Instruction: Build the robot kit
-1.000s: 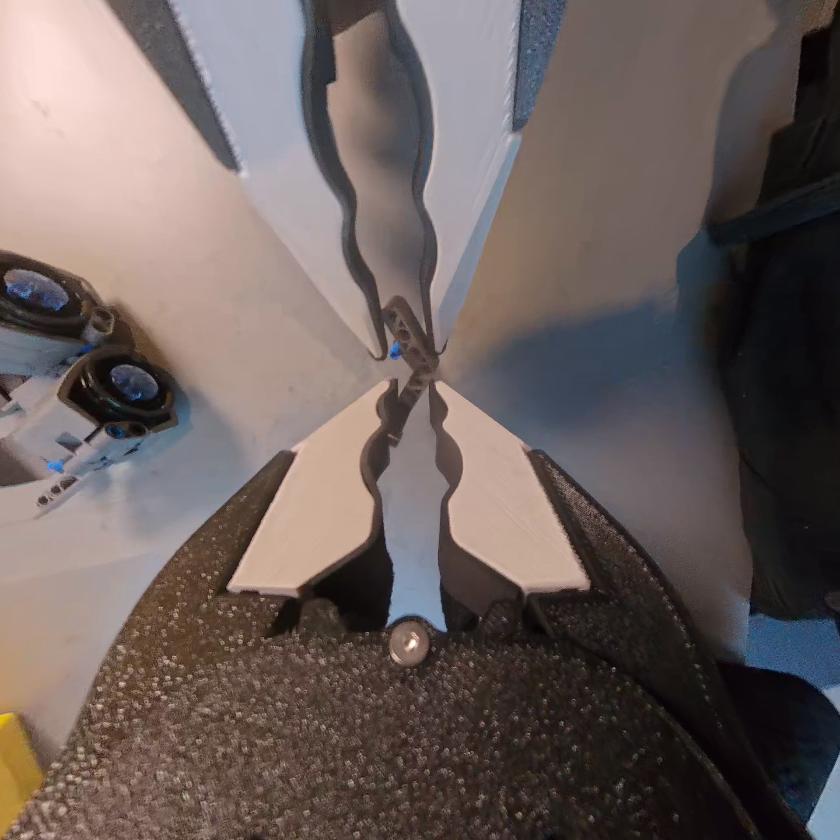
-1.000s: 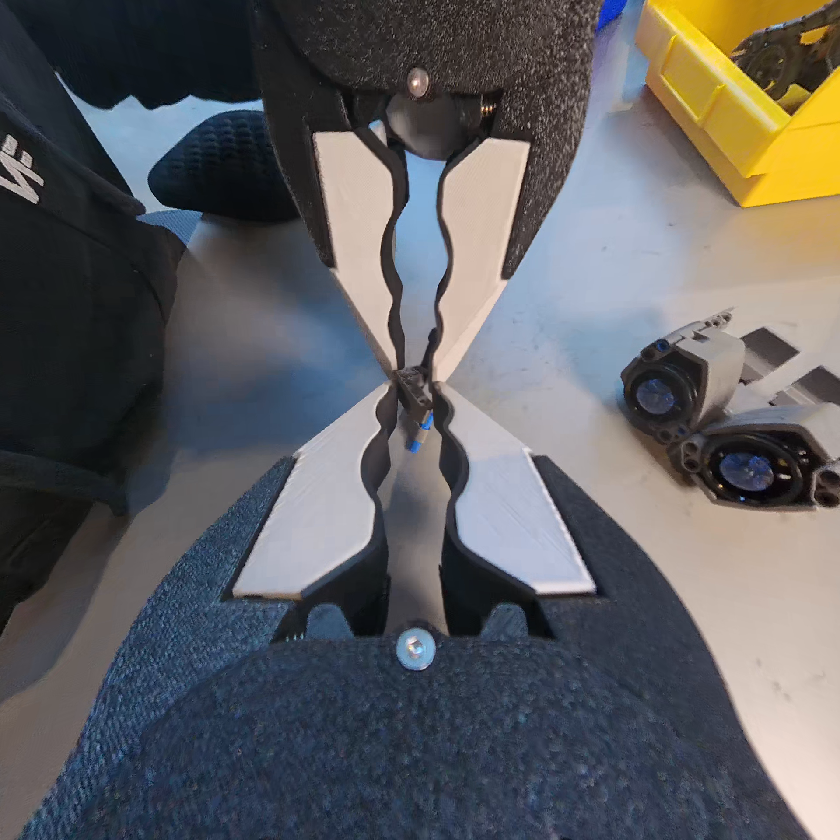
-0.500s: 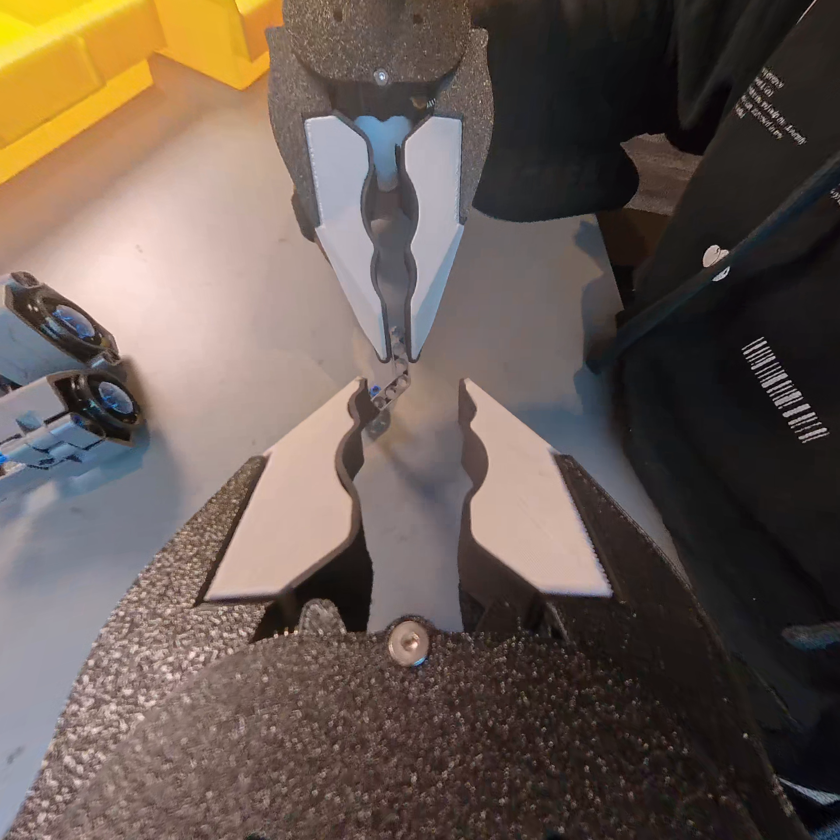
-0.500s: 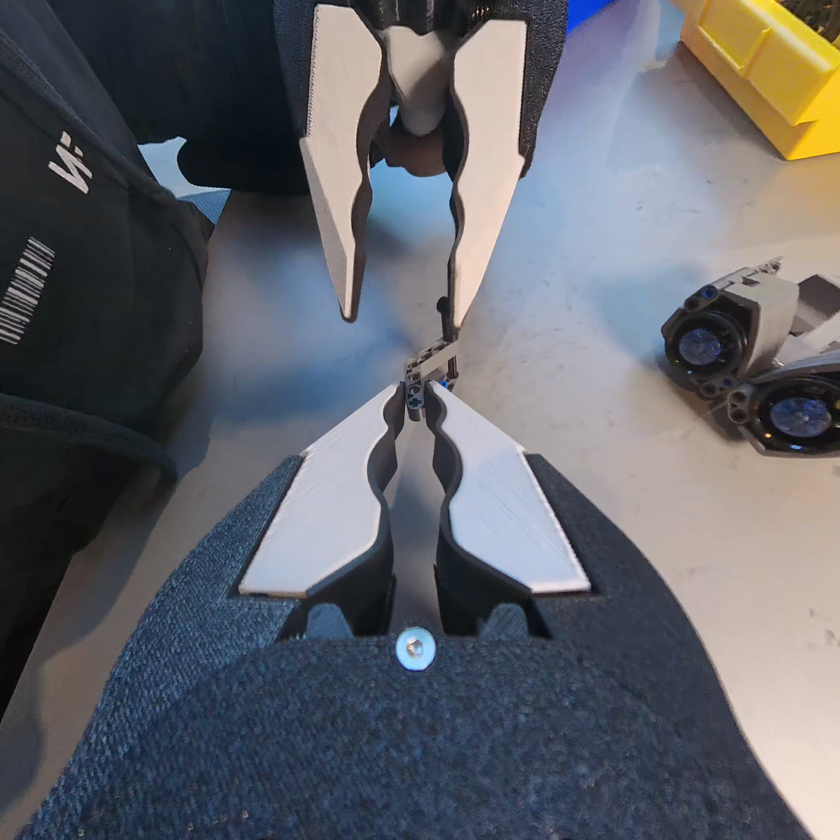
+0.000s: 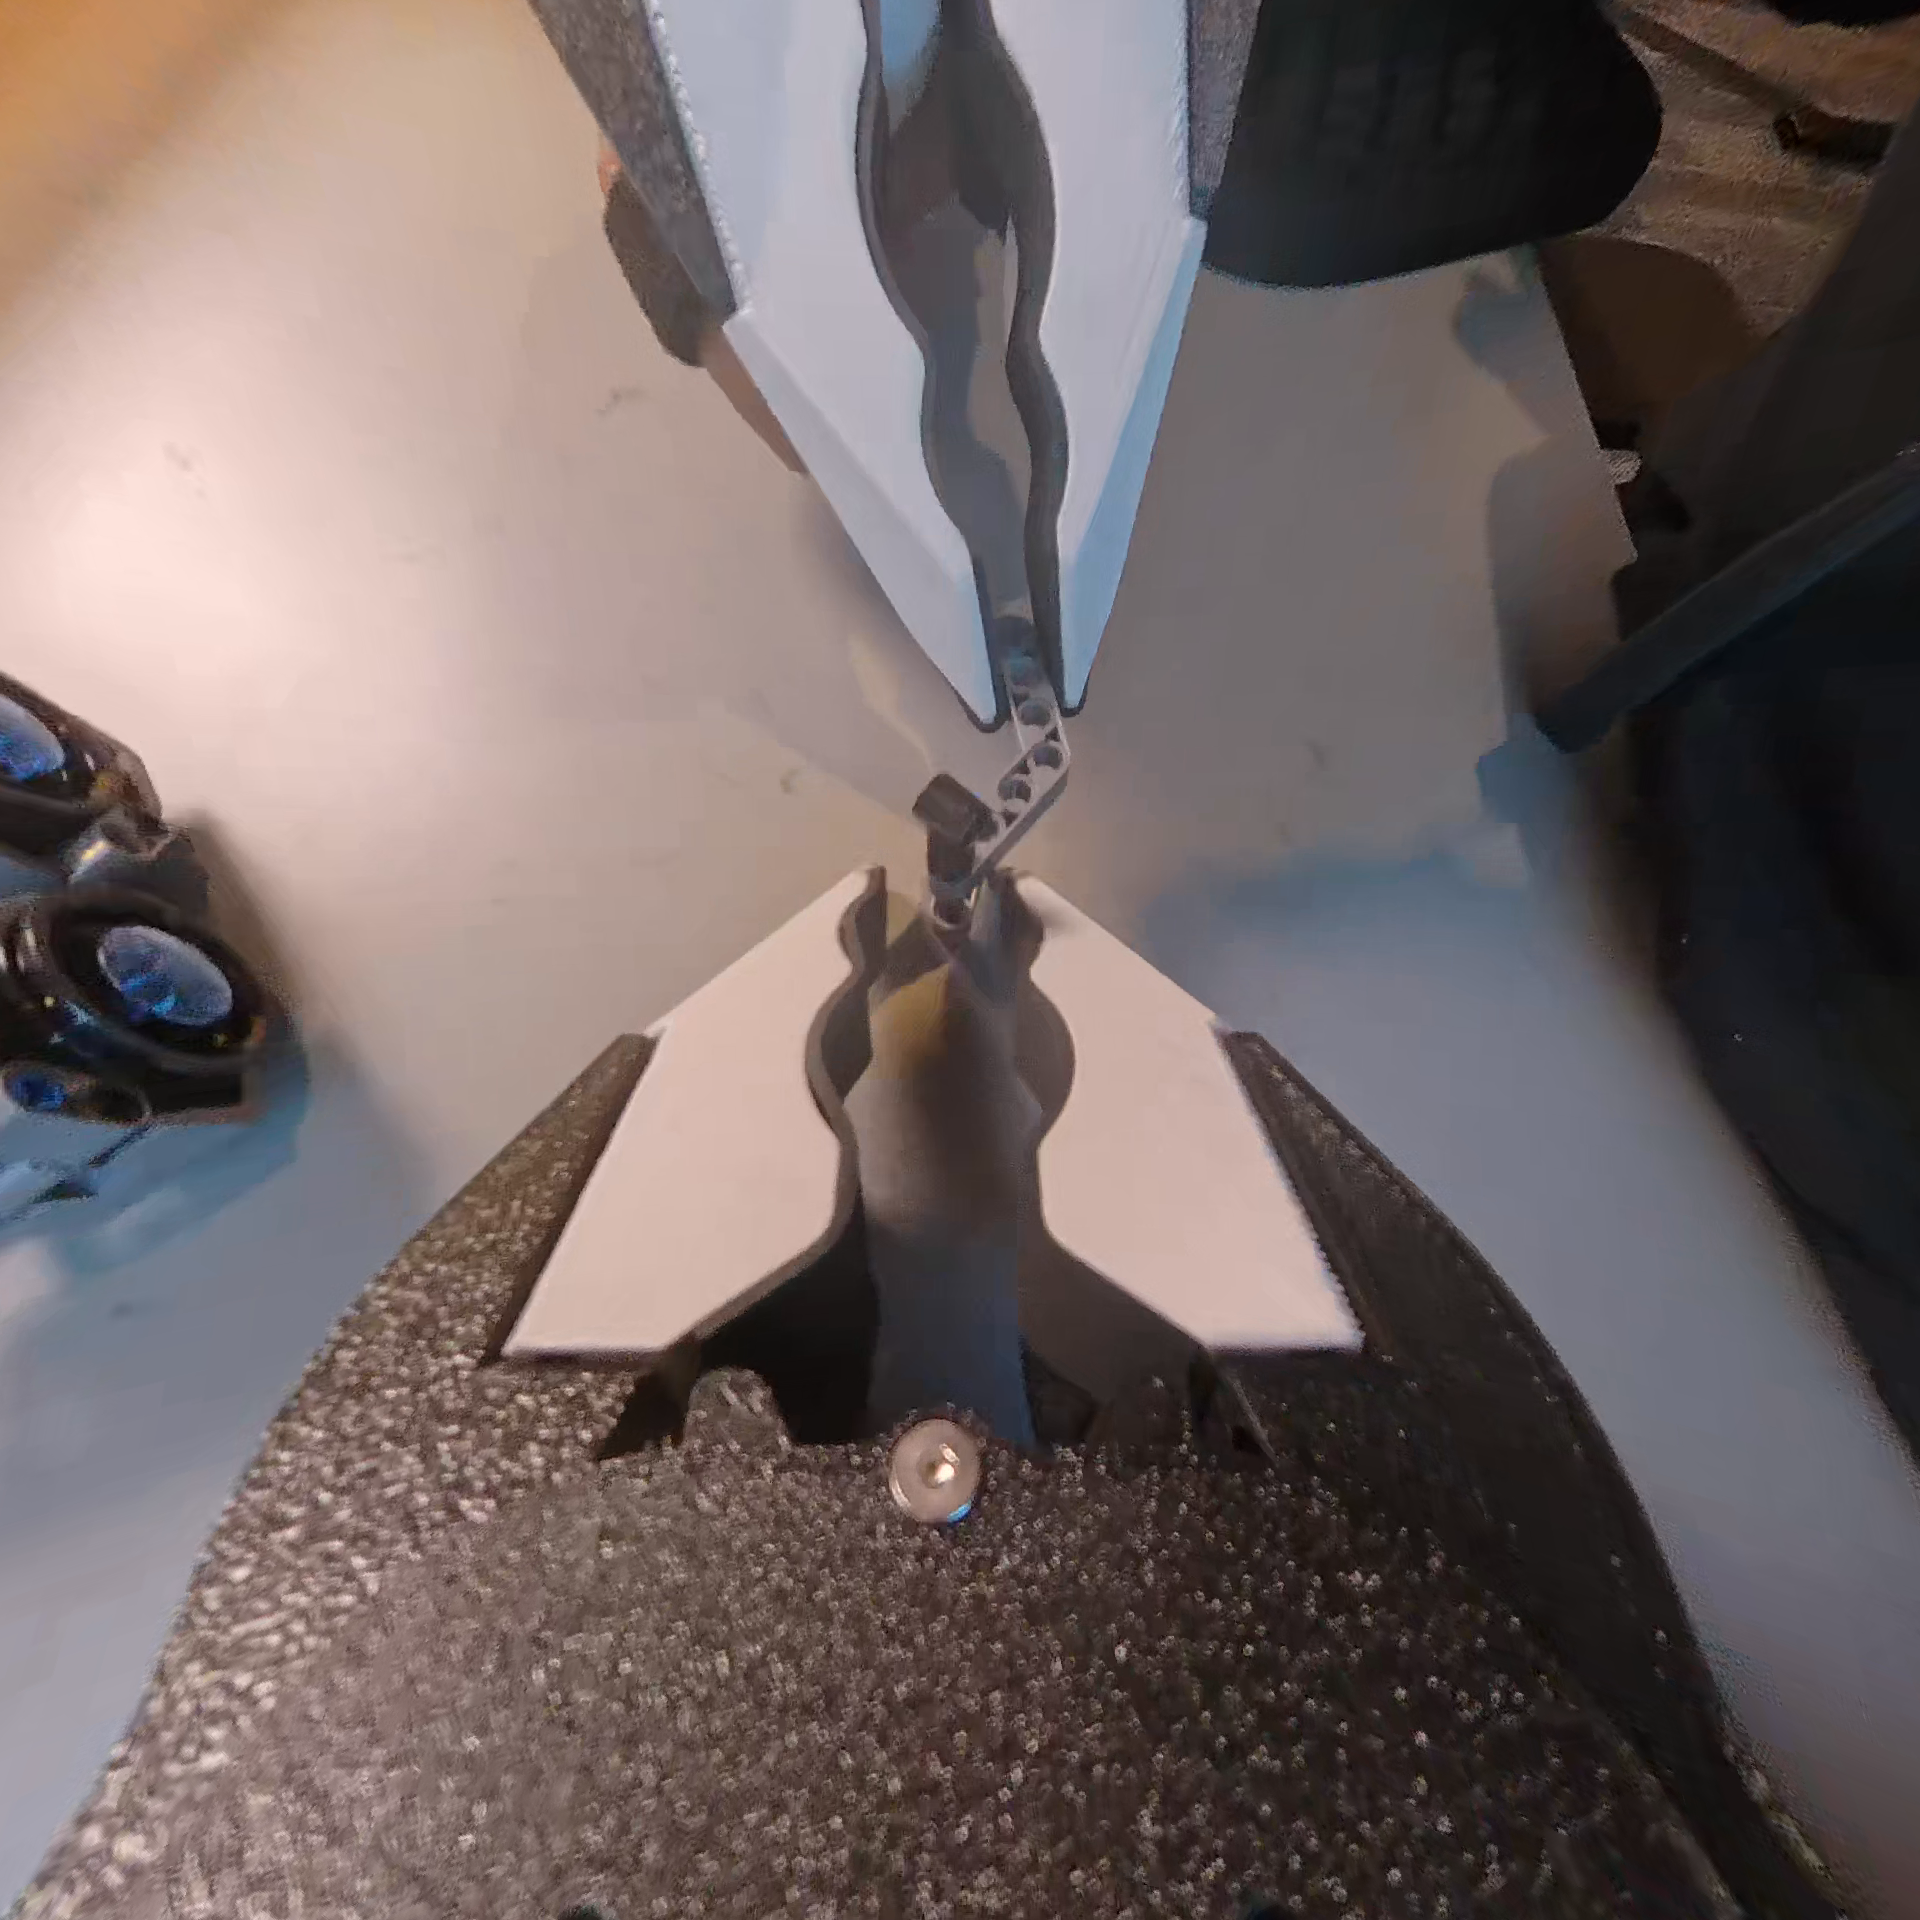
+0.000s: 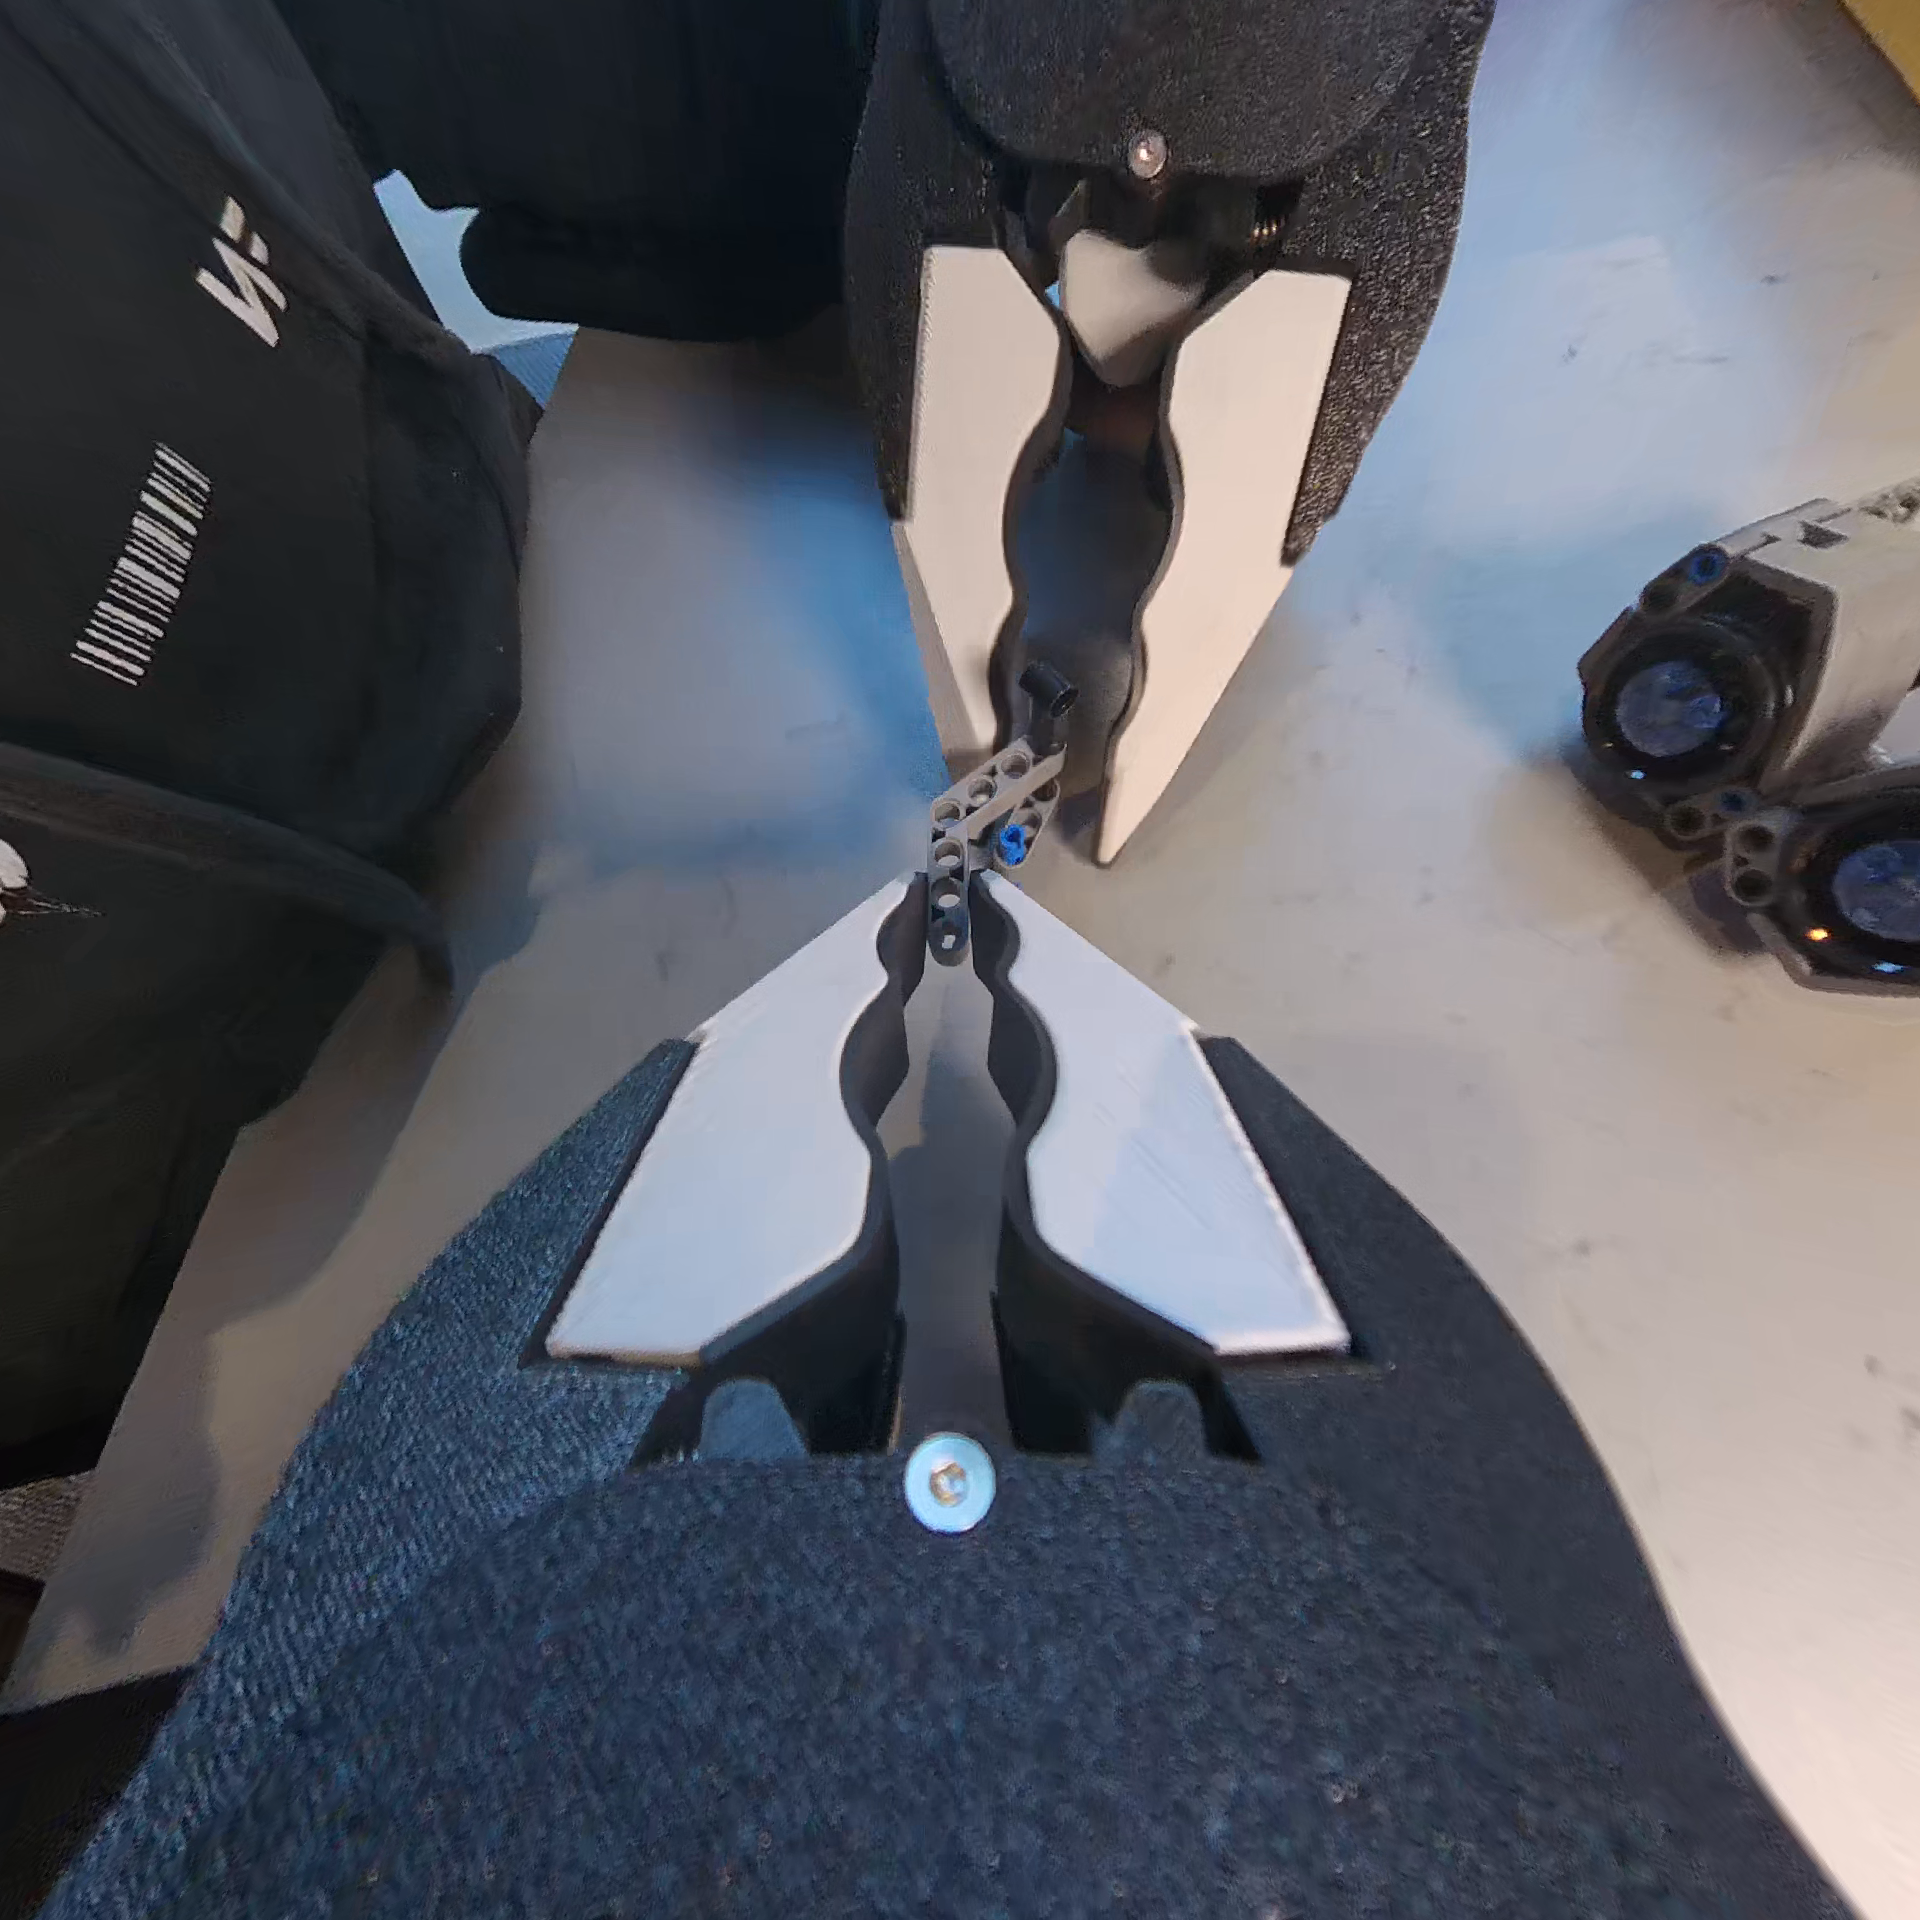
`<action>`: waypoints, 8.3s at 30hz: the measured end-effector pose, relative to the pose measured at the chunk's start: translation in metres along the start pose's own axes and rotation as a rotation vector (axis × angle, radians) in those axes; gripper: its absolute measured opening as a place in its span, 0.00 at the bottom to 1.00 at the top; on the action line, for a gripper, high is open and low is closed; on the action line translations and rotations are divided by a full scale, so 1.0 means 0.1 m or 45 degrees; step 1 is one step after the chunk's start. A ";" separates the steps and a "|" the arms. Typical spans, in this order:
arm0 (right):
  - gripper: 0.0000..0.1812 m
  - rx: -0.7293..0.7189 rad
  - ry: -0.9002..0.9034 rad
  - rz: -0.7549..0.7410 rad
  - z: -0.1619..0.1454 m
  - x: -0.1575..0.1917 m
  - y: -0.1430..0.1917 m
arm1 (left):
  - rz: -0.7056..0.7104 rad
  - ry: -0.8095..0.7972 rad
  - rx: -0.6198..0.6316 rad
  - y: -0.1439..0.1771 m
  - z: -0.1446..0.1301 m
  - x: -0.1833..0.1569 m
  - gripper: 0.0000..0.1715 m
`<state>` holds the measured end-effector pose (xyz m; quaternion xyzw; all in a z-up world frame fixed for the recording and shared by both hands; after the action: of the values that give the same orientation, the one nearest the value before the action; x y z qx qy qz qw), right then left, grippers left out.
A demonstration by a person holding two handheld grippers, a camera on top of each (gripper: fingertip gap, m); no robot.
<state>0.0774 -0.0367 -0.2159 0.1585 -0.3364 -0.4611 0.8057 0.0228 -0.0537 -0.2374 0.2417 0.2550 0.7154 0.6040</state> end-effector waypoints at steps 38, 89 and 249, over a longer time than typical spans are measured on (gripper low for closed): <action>0.04 -0.009 0.204 -0.238 0.21 0.07 -0.20 | 0.179 -0.081 -0.069 0.15 0.05 -0.15 0.03; 0.04 0.054 0.278 -0.296 0.08 0.02 -0.32 | 0.199 -0.081 -0.012 0.24 0.24 -0.18 0.04; 0.03 -0.649 -0.396 0.218 0.77 0.13 0.35 | 0.127 0.208 -0.877 0.72 0.57 0.07 0.04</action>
<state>0.0511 -0.0252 -0.1353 -0.1499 -0.3412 -0.4797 0.7943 0.0052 -0.0528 -0.1469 -0.0219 0.0342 0.8049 0.5920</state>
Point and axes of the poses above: each gripper's, where its closed fingertips meet, y back along the fingers, z out of its top, x = y × z across the jaws, the point moved 3 cm from there along y, back along the fingers, and after that the axes turned 15 degrees about -y, right-handed, at the moved point
